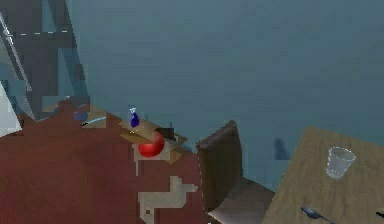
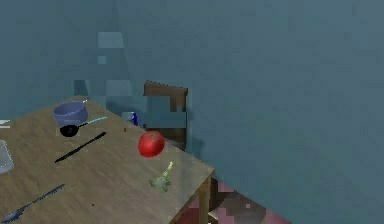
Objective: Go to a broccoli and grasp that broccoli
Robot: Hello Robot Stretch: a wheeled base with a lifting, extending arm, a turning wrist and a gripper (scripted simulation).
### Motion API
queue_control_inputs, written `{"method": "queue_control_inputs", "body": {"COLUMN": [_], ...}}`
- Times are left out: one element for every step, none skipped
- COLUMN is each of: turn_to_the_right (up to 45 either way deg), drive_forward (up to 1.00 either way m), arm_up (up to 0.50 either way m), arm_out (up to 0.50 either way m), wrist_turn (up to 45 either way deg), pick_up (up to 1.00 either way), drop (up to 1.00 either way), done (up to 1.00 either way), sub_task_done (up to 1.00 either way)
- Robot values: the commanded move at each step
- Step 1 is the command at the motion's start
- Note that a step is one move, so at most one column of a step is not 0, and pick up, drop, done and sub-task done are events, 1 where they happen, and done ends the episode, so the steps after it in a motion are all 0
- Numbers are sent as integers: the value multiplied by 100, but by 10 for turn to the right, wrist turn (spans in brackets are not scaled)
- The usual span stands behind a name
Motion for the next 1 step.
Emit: {"method": "queue_control_inputs", "body": {"turn_to_the_right": [0], "drive_forward": [0], "arm_up": [36], "arm_out": [0], "wrist_turn": [0], "pick_up": [0], "drop": [0], "done": [0], "sub_task_done": [0]}}
